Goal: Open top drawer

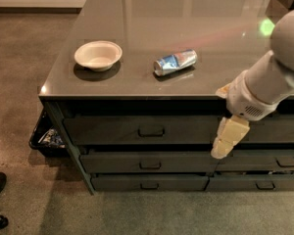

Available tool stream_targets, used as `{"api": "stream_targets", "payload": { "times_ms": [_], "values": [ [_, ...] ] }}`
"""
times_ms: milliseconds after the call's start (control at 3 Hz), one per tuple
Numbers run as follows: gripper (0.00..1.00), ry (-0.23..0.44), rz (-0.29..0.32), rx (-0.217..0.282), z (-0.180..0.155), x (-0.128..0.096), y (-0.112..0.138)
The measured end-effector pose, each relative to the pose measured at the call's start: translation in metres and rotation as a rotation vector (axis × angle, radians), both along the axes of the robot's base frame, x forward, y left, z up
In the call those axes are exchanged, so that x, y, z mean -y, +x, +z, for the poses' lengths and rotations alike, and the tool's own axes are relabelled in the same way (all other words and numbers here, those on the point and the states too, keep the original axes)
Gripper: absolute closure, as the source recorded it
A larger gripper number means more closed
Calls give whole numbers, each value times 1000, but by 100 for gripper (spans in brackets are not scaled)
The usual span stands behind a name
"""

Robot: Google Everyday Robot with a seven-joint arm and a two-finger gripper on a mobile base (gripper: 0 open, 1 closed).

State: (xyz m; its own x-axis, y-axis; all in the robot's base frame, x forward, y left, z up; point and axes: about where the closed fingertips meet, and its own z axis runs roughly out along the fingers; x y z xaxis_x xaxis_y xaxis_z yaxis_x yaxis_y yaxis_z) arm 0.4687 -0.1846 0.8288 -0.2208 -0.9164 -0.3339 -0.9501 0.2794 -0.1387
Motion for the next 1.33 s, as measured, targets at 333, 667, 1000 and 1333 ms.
{"api": "stream_targets", "payload": {
  "times_ms": [333, 667, 1000, 1333],
  "values": [
    [0, 23, 17, 28, -33, -9, 14],
    [0, 9, 91, 30, -53, -22, 17],
    [0, 9, 91, 30, -53, -22, 17],
    [0, 16, 109, 26, -72, -33, 26]
  ]
}}
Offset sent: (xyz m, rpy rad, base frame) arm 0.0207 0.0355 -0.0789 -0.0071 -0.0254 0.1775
